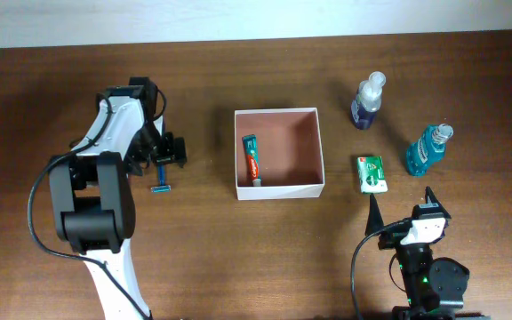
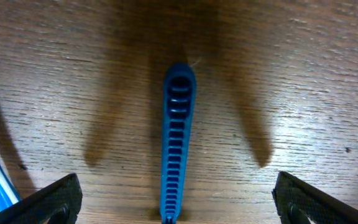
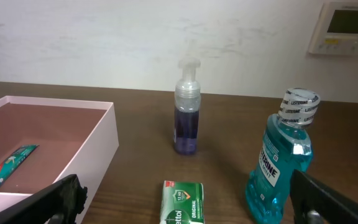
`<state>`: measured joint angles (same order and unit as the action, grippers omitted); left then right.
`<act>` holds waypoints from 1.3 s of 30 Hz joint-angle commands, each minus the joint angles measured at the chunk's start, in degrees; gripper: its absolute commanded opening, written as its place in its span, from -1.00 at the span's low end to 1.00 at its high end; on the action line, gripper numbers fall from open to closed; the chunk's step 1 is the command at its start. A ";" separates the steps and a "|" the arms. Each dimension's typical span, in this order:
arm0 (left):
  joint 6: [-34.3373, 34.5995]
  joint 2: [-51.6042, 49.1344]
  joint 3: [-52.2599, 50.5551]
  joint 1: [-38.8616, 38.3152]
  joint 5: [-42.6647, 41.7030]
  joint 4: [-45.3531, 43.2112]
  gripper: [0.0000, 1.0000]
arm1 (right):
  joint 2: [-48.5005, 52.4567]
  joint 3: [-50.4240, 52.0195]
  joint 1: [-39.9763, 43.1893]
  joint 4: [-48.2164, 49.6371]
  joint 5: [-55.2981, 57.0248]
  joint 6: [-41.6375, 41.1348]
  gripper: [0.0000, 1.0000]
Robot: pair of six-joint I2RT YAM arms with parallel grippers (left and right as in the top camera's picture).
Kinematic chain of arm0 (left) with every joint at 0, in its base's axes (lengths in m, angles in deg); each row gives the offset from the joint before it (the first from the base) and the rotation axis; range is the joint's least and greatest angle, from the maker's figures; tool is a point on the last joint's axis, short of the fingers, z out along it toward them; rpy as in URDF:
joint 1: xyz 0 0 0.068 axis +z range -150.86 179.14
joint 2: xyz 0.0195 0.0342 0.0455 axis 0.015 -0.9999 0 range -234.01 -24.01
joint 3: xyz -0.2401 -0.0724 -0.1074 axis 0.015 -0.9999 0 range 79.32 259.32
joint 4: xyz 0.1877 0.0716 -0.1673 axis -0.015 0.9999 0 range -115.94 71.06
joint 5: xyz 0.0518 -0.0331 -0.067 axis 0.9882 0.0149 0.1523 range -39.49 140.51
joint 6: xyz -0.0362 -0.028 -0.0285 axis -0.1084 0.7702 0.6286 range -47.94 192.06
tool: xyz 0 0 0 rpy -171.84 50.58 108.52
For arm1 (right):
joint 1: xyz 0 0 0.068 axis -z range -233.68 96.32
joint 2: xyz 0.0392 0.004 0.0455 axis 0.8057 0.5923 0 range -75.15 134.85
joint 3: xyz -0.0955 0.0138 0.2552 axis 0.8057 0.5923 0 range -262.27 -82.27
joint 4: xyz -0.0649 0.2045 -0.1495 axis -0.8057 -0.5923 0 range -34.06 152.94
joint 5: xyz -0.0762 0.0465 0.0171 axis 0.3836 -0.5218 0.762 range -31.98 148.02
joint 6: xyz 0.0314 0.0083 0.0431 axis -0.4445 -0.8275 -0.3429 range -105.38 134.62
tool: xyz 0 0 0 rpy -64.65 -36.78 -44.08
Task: Pack container
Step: 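Lower the left gripper onto the blue razor handle and grasp it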
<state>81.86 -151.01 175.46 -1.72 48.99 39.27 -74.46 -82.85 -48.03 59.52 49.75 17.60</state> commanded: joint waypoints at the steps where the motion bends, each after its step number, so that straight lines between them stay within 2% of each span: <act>1: -1.42 1.44 -0.46 0.28 -0.24 -0.28 0.98 | -0.48 0.26 0.44 -0.28 -0.15 -0.22 0.97; 15: -1.40 1.42 -0.55 0.28 -0.20 -0.28 0.89 | -0.48 0.26 0.44 -0.28 -0.15 -0.22 0.97; 39: -1.75 1.36 -1.42 0.28 -0.22 -1.51 0.90 | -0.48 0.26 0.44 -0.28 -0.15 -0.22 0.97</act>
<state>81.03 -150.99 175.26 -1.68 48.99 37.79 -74.46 -82.85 -48.03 59.54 49.75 17.62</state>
